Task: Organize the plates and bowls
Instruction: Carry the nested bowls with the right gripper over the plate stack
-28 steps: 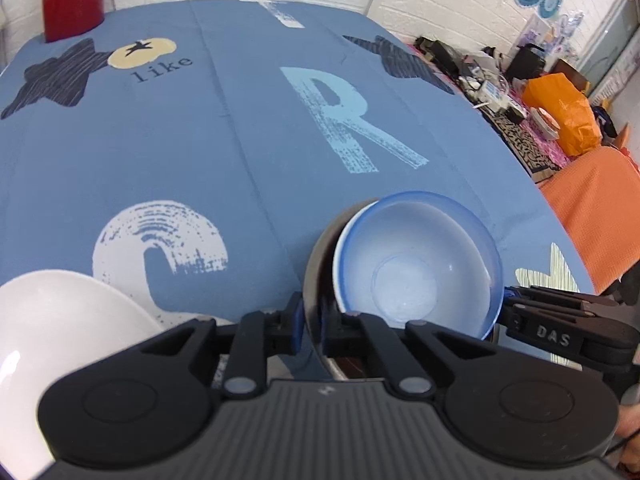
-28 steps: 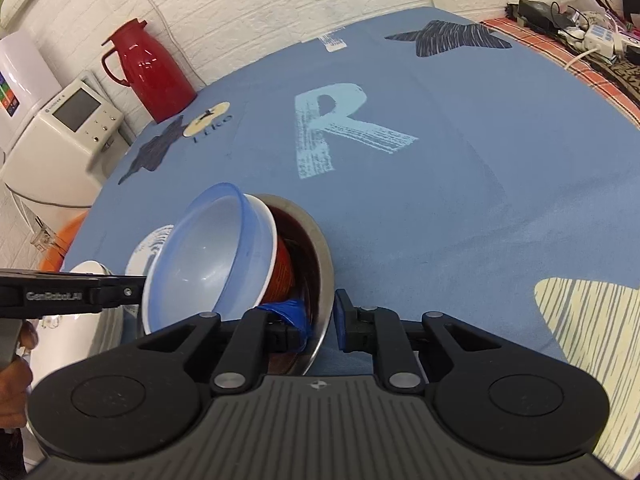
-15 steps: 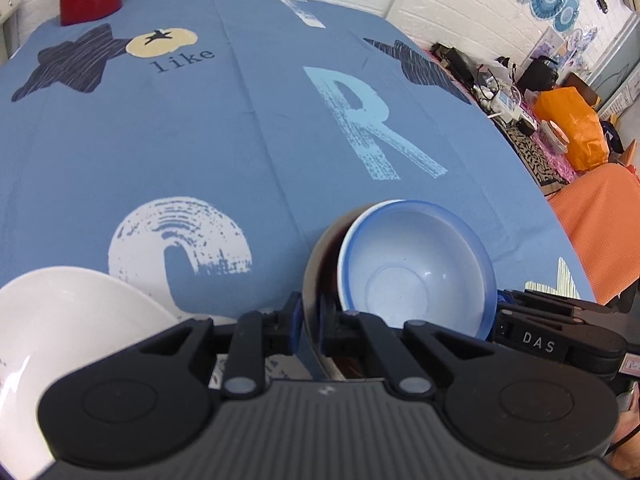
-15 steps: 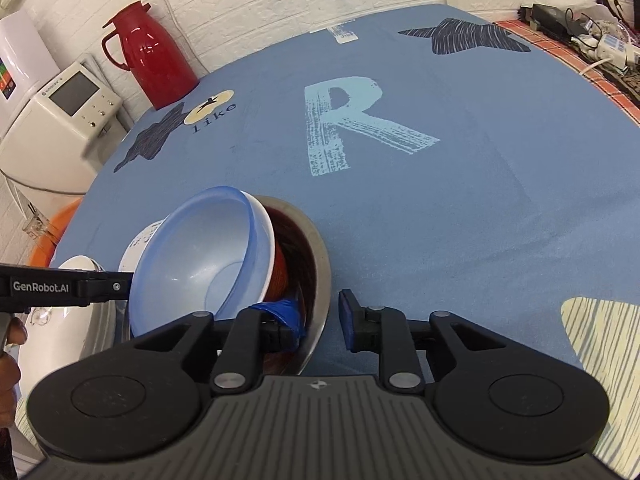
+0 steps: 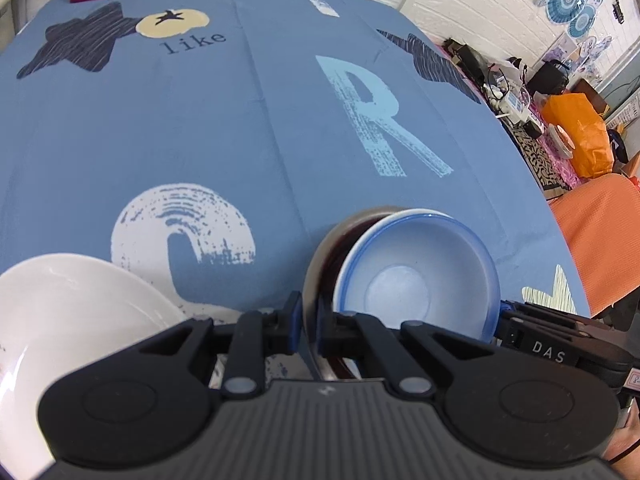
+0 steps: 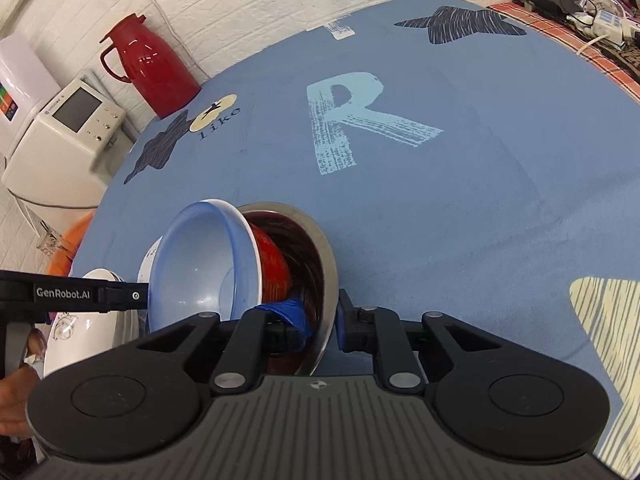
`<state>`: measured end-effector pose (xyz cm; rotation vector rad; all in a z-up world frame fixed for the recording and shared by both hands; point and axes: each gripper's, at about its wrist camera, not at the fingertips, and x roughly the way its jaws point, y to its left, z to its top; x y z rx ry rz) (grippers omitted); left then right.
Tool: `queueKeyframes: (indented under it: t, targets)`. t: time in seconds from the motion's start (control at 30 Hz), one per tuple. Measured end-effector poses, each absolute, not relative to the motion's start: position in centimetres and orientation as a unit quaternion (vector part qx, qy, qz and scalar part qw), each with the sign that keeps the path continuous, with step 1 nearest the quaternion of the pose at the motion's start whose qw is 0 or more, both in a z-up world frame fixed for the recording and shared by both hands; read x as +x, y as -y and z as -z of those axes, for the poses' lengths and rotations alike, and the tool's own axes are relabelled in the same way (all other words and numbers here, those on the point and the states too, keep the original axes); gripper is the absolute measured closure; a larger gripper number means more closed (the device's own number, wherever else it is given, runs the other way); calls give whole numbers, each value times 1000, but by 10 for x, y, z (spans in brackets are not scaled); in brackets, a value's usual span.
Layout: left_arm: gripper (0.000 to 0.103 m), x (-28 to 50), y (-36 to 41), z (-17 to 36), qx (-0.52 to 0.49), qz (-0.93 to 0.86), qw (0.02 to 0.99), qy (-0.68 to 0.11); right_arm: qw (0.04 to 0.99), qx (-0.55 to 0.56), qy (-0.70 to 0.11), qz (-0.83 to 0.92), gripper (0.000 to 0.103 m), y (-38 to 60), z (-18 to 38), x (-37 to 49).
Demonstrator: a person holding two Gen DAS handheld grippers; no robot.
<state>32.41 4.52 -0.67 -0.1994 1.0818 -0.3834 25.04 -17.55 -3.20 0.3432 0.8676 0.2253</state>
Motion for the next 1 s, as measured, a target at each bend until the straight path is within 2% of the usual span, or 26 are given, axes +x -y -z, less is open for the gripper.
queueKeyframes:
  t: [0.27,0.47,0.7,1.0]
  targets:
    - [103,326,-62,-5,-100,165,832,-521,864,192,-451,-117,103,165,28,260]
    - [103,319,-93,-35,-115,148,845,-500,876,151,-436,-139,102,134,-6,266]
    - [103,280,-163,-61,-133,82,867,-474,875,112,-424,-205,103,67,-29,266]
    - [103,234,-230,-35,-157,23,864,-478,851,58,-456,-255,103,-8,-8,250]
